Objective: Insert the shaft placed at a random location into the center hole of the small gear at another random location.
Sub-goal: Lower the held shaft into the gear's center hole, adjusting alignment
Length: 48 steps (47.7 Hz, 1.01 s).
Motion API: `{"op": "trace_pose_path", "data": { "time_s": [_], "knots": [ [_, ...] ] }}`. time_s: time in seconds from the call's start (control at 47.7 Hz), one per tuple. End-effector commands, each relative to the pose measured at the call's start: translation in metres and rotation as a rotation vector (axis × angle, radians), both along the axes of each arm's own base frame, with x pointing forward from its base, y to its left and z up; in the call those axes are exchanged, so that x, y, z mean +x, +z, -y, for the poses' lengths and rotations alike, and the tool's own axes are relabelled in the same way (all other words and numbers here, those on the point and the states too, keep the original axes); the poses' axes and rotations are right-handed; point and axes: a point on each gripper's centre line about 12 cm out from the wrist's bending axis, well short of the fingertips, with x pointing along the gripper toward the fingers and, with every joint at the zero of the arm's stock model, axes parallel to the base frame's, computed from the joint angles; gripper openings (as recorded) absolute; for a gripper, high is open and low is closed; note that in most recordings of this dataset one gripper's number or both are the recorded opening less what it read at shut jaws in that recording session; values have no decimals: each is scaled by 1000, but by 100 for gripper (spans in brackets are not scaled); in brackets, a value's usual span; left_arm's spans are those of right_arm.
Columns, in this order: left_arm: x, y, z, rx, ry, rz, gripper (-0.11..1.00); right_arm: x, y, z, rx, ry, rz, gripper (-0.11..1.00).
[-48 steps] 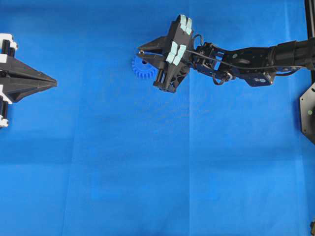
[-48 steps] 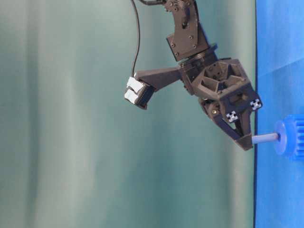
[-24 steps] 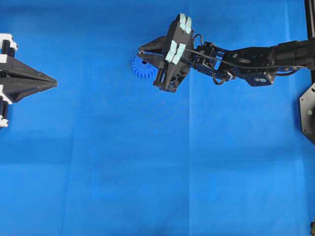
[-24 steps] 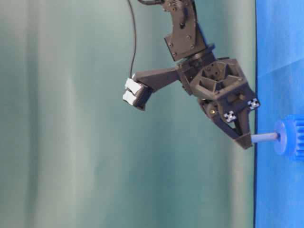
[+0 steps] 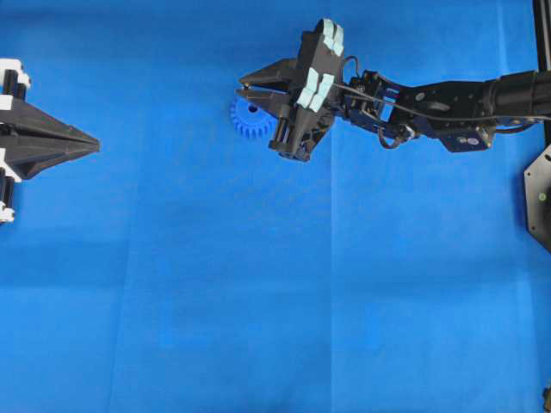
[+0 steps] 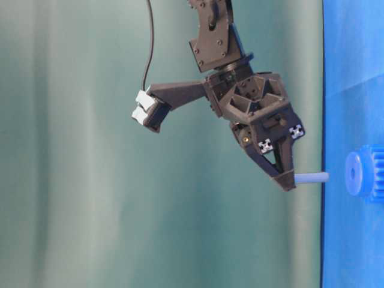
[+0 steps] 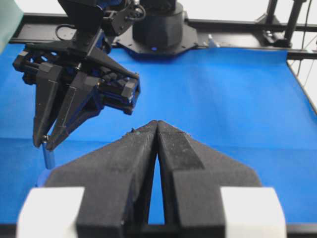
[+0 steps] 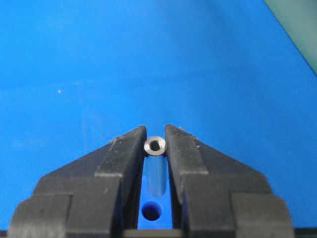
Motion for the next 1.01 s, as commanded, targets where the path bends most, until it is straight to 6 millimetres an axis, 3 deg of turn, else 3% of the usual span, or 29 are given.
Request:
{"op": "trace_pose_path", "data": {
  "time_s": [0.0, 0.356, 0.65, 0.985],
  "knots": [
    [1, 3, 0, -2, 2, 8, 0, 2, 5, 1, -1, -15, 42, 3],
    [1, 3, 0, -3, 2, 8, 0, 1, -29, 2, 45, -45, -1, 3],
    [1, 3, 0, -2, 2, 8, 0, 2, -24, 2, 41, -48, 18, 3],
    [1, 3, 0, -2, 2, 8, 0, 1, 5, -1, 24, -36, 81, 3]
  ]
}}
